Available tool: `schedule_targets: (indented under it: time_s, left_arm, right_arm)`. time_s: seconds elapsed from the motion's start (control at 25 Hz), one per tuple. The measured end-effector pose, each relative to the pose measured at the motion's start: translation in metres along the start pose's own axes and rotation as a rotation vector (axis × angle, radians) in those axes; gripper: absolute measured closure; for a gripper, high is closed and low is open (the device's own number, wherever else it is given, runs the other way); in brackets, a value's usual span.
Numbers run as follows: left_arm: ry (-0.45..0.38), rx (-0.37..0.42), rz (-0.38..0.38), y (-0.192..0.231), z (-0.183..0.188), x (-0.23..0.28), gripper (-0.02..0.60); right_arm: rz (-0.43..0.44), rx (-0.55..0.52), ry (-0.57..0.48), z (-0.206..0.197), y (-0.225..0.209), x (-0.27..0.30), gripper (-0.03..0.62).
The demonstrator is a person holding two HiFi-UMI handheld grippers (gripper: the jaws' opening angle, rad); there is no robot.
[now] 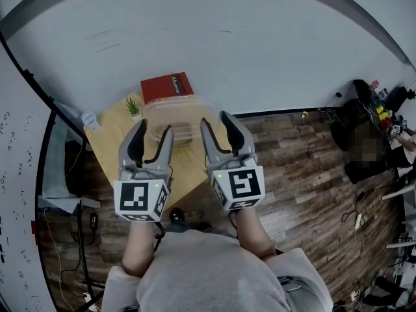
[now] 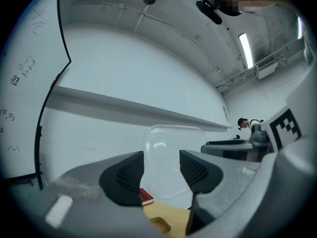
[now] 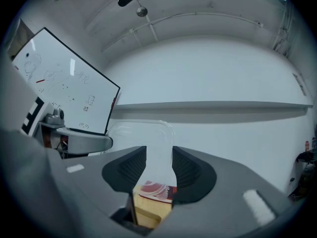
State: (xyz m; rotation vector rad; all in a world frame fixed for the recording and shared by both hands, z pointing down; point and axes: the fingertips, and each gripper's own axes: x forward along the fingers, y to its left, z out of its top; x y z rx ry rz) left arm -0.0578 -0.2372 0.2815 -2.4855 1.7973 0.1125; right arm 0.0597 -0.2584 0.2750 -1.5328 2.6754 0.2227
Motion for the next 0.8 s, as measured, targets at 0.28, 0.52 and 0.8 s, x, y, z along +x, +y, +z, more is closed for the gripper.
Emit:
schedule_targets:
  time_s: [0.28,0.52,0.8]
  left_arm:
    - [0.000,0.004,0.005,-0.008,0.002,-0.005,0.354]
    - [0.001,0.004,-0.002,-0.015,0.002,-0.007,0.354]
    - [0.000,0.007,-0.009,-0.020,0.002,-0.009,0.354]
  right_arm:
    - [0.003,-0.002,-0.006,0.003,-0.002,-0.009,0.430]
    - [-0.005,-0.005,-0.007,0.003,-0.005,-0.016,0.430]
    - [-0.011,-0.008,-0.007,0.005,-0.007,-0.021,0.430]
